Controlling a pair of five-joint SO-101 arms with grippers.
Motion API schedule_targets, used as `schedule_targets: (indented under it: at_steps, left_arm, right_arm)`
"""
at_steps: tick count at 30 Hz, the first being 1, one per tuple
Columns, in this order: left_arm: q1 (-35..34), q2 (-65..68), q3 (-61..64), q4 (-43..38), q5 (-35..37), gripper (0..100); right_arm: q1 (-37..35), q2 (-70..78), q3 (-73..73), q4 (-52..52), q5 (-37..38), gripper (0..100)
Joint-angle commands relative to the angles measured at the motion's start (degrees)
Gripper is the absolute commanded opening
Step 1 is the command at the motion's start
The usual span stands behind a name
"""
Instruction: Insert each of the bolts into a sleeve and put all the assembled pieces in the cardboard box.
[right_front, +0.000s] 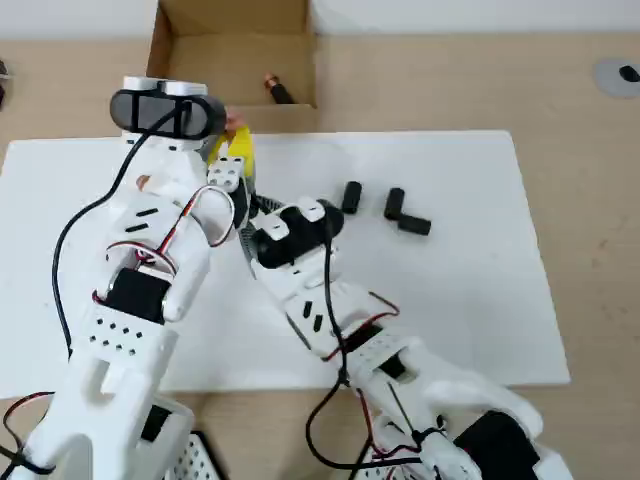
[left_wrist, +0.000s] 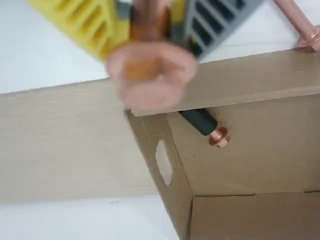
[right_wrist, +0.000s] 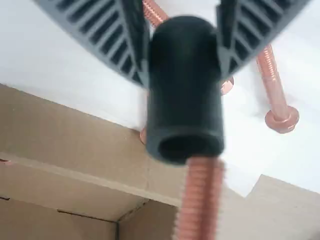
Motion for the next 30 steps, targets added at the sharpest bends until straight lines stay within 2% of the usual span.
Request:
schedule_targets:
  at_steps: [1, 5, 11, 30]
  left_arm:
    - [-0.62, -0.57, -0.09, -0.53, 1.93, 1]
    - [-0.35, -0.57, 0.00, -0.44, 2.20, 1]
    - [-0.18, -0.66, -3.08, 5.19, 5.19, 1]
    - [1.05, -4.53, 0.88, 5.01, 5.89, 1]
  right_arm:
    - [0.92, -0.57, -3.21, -1.41, -0.35, 1.2]
    - [0.92, -0.57, -3.21, -1.41, -0.35, 1.2]
    - [0.92, -0.48, -3.21, -1.41, -0.35, 1.2]
    - [0.92, -0.40, -3.21, -1.41, -0.35, 1.2]
